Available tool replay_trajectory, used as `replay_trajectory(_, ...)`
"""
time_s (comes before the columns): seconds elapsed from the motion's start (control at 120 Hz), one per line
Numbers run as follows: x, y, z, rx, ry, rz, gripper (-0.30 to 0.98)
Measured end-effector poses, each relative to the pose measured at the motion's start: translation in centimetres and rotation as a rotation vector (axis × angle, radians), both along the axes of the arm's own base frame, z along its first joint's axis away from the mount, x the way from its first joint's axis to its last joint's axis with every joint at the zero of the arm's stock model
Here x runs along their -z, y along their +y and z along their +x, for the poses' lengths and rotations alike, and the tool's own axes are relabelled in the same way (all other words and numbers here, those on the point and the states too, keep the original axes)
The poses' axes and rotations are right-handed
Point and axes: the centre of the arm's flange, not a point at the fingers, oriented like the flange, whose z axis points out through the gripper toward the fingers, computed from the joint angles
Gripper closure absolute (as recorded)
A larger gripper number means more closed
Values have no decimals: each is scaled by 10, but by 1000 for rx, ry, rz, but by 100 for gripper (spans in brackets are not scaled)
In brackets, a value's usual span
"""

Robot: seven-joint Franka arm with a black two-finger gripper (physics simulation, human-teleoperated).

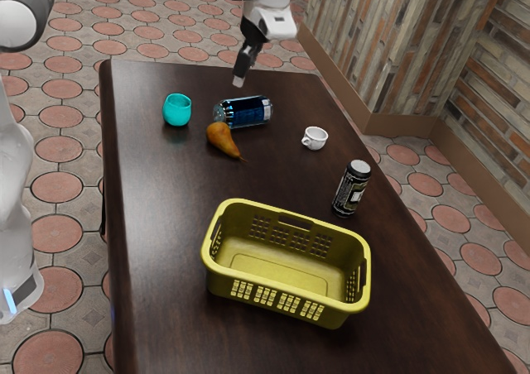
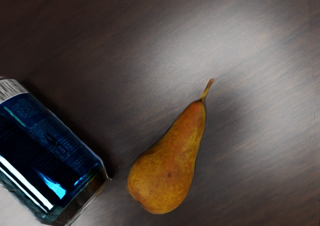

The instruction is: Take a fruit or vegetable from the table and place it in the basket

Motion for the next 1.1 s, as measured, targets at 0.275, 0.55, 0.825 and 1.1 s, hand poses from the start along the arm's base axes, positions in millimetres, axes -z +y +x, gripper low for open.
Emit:
replay_trajectory(0.275, 51, 17, 18, 228, -38, -148, 0)
replay_trajectory(0.55, 135, -40, 63, 543, 135, 50, 0)
replay_trajectory(0.825, 150, 34, 55, 495, 187, 132, 0)
replay_trajectory(1.1, 156, 21, 61, 553, 188, 141, 0)
